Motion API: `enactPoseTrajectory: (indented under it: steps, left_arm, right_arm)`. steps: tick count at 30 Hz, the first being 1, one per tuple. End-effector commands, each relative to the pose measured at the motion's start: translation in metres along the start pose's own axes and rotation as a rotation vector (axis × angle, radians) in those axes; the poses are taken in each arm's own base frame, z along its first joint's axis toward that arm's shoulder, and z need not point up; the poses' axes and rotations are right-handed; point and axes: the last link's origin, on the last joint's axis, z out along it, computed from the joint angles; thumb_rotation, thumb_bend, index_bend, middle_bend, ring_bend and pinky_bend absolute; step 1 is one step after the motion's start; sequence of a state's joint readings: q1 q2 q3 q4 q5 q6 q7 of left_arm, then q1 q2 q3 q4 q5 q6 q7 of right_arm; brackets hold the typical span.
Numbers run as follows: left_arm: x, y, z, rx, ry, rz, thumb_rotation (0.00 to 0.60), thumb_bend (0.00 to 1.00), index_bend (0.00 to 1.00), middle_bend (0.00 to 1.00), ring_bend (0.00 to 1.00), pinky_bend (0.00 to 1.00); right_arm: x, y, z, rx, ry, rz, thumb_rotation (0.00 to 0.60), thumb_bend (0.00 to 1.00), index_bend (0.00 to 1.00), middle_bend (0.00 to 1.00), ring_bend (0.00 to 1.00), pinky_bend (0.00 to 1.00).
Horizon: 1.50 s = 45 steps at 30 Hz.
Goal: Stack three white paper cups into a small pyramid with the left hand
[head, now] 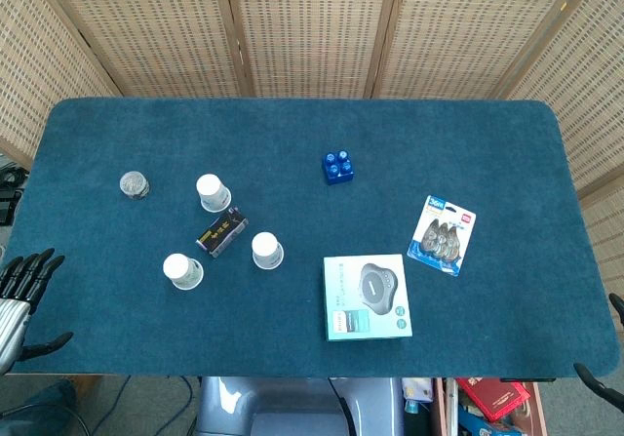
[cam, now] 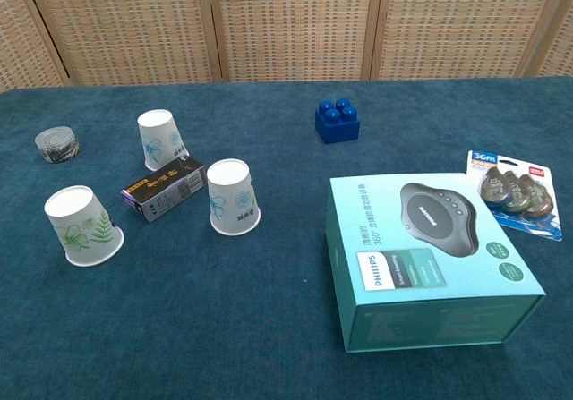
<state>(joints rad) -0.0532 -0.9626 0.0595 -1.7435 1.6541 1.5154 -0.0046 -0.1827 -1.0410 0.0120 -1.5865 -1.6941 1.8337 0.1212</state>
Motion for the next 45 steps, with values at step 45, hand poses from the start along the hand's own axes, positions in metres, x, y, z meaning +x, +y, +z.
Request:
enactPoseTrajectory:
  steps: [45]
  left_arm:
    - [-0.095,0.248,0.242,-0.339,-0.237,0.164,0.600,0.11,0.19,0.24,0.23,0.23]
  right_arm:
    - [0.001,0.028,0.028,-0.113,-0.063,0.079,0.600,0.00,0.00,0.00,0.00,0.00]
